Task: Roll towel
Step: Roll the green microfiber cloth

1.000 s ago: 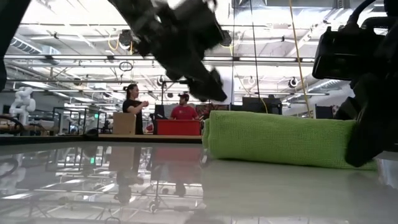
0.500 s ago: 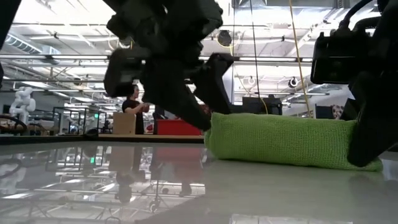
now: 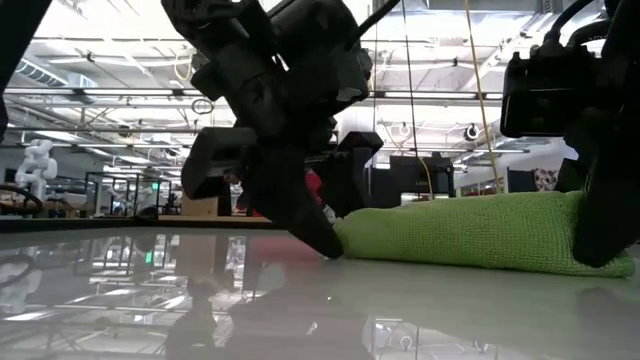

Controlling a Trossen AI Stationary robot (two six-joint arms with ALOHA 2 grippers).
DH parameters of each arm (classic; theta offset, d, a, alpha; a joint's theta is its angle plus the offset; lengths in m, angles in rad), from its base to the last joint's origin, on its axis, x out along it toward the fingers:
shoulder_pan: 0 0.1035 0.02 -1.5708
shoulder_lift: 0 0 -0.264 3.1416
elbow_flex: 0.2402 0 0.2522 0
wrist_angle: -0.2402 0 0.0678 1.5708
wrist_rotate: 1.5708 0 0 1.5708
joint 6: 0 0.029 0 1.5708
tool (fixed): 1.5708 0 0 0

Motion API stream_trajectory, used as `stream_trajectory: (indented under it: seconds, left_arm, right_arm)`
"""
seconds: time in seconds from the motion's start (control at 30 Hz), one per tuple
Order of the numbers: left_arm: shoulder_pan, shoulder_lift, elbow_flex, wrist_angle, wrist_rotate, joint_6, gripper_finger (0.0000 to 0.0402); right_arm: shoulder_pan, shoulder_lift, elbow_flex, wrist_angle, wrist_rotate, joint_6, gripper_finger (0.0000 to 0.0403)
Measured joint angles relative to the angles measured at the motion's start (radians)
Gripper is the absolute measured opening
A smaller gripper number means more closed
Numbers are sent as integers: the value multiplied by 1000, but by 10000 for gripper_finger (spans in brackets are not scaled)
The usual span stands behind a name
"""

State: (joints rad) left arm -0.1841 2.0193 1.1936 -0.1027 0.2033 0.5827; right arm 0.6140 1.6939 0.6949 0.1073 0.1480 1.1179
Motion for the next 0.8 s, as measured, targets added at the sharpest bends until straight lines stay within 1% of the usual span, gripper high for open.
stream_trajectory:
  seconds: [0.1, 0.17, 0.4, 0.5, 0.57, 0.63, 0.8]
  left_arm:
    - [1, 14, 2, -1, 12, -9, 207]
    - [4, 20, 2, 0, 13, -27, 189]
    - [24, 25, 2, 5, 18, -79, 100]
    - [37, 26, 1, -3, 50, -91, 57]
    - [49, 27, 1, -7, 90, -126, 30]
    - [61, 28, 1, -10, 143, -158, 14]
    - [88, 30, -1, -26, 306, -239, 16]
  right_arm:
    - [-2, 0, 0, 8, -1, 10, 37]
    - [-5, 0, 0, 23, -1, 11, 62]
    - [-5, -27, -2, 55, -3, -33, 170]
    - [7, -66, -2, 43, 12, -87, 203]
    - [21, -100, -1, 15, 51, -115, 214]
    - [44, -136, -1, -41, 112, -142, 217]
    - [116, -205, -1, -177, 262, -197, 211]
